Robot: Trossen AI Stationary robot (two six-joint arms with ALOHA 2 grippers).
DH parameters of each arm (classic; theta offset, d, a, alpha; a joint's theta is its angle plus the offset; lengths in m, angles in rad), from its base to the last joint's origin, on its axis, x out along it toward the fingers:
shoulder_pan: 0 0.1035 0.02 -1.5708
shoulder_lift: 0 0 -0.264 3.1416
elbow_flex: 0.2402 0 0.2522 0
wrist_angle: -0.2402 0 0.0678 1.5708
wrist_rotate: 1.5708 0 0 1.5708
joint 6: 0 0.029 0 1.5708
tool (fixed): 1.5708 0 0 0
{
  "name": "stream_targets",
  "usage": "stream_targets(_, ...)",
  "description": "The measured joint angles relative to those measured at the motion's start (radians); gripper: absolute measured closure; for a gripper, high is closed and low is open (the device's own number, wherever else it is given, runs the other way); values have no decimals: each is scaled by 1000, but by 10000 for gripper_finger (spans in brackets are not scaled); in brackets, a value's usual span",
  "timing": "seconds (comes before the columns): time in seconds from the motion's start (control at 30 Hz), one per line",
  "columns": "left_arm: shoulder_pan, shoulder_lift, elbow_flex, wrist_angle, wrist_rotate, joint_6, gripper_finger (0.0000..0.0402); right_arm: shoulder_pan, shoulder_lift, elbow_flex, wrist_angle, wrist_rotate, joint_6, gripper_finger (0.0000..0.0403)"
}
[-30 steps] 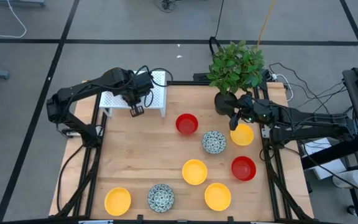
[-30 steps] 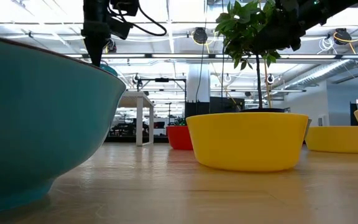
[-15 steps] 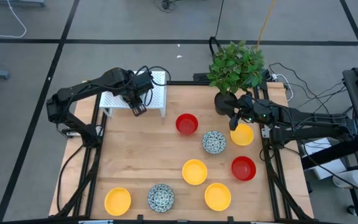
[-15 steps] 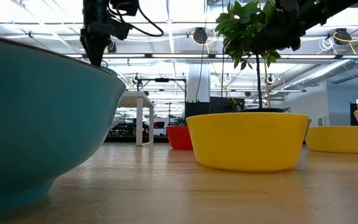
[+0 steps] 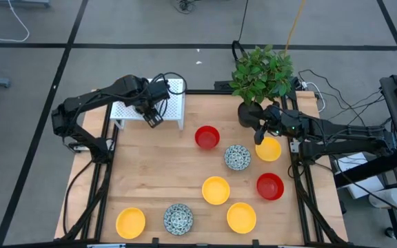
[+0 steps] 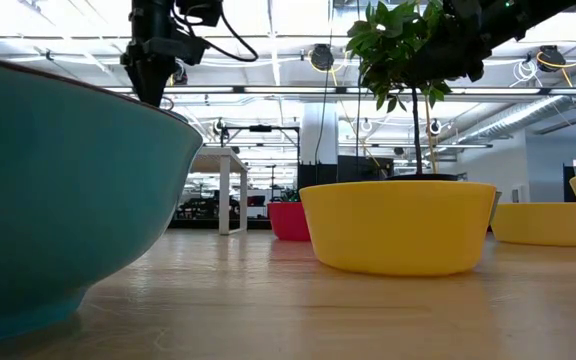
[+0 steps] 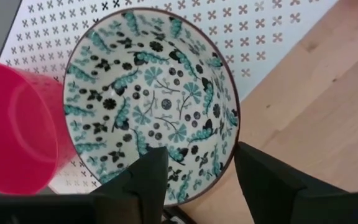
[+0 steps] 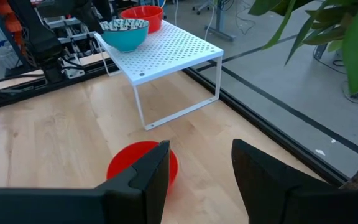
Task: Pick & Place Mini bowls
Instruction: Put the blue bowl on the shelf, then move the yellow bowl to the center of the table
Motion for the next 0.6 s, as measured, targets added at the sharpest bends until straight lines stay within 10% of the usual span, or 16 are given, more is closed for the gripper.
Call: stream_targets(0.6,-24,-11,0,-69,33,-88,213,0,0,0,-1,-55,5,243)
